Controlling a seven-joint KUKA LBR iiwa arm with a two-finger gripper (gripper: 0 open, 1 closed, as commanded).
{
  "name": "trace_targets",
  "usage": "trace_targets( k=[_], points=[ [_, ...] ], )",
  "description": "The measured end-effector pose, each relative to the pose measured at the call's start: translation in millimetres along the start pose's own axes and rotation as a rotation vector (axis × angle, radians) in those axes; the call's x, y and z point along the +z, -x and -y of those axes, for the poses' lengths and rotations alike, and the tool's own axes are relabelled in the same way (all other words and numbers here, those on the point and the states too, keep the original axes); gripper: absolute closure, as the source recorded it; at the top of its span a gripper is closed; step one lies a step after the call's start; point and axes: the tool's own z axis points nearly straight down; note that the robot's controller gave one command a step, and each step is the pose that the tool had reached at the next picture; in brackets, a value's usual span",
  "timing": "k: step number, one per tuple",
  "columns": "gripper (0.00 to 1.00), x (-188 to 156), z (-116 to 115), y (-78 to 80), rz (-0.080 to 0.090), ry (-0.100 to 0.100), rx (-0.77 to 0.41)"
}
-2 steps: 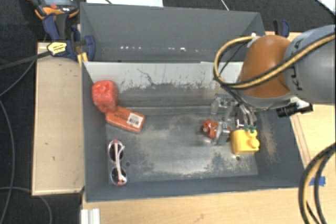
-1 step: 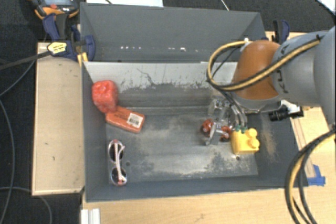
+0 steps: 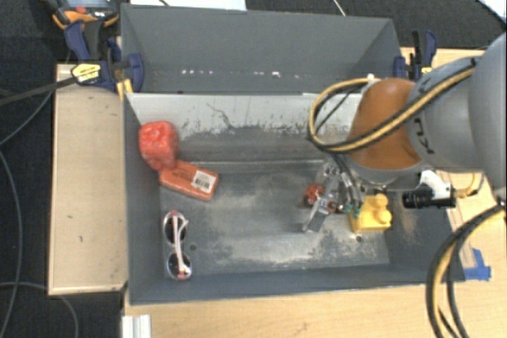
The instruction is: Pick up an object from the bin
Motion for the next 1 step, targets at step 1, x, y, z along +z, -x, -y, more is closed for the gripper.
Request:
trace_targets(
  k=[1],
  points=[
    [1.00, 1.5, 0.0, 36.1, -0.002, 0.000, -0.169]
  ],
)
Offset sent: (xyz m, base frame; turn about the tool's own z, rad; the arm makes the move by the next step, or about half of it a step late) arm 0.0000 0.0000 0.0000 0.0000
